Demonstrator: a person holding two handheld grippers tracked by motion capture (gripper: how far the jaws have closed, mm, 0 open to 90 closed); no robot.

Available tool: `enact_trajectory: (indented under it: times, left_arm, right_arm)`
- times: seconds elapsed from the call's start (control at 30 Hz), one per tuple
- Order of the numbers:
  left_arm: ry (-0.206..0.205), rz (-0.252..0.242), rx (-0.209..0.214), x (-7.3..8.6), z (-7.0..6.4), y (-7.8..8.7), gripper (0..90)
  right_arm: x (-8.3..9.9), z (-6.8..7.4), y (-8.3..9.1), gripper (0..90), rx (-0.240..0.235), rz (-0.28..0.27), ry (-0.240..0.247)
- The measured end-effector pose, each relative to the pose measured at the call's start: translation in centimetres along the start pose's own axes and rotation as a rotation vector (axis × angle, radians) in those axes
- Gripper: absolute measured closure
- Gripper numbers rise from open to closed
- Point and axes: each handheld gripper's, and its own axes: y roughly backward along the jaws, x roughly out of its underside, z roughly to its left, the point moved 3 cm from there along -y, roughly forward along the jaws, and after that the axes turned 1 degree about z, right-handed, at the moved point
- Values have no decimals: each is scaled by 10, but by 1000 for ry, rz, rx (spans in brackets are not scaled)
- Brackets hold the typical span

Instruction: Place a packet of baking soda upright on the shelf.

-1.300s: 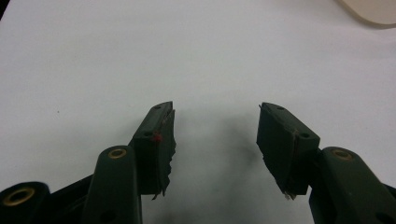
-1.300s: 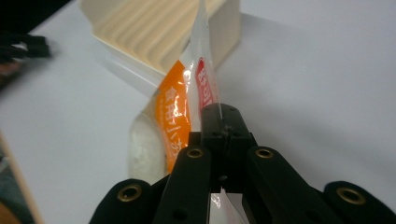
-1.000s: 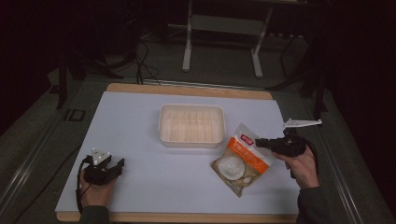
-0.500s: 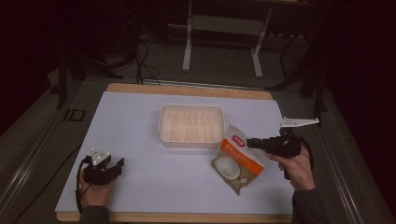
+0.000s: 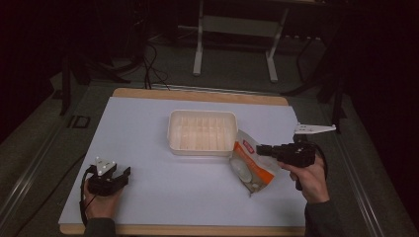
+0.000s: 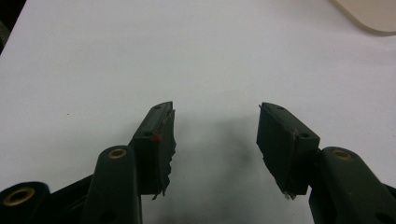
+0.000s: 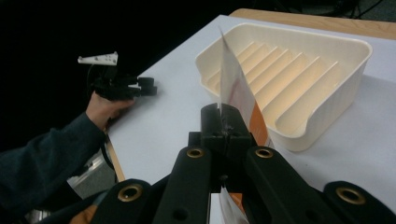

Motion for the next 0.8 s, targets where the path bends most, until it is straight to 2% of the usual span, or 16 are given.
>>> enact_trajectory:
  times: [0.27,0.8]
  left_arm:
    - [-10,-7,-18,0,0,0,458]
    - [-8,-11,-30,0,1,1,453]
  right_arm:
    - [-3,4,4,900,8,-40,-37]
    - [-12,18,4,900,-14,-86,-16]
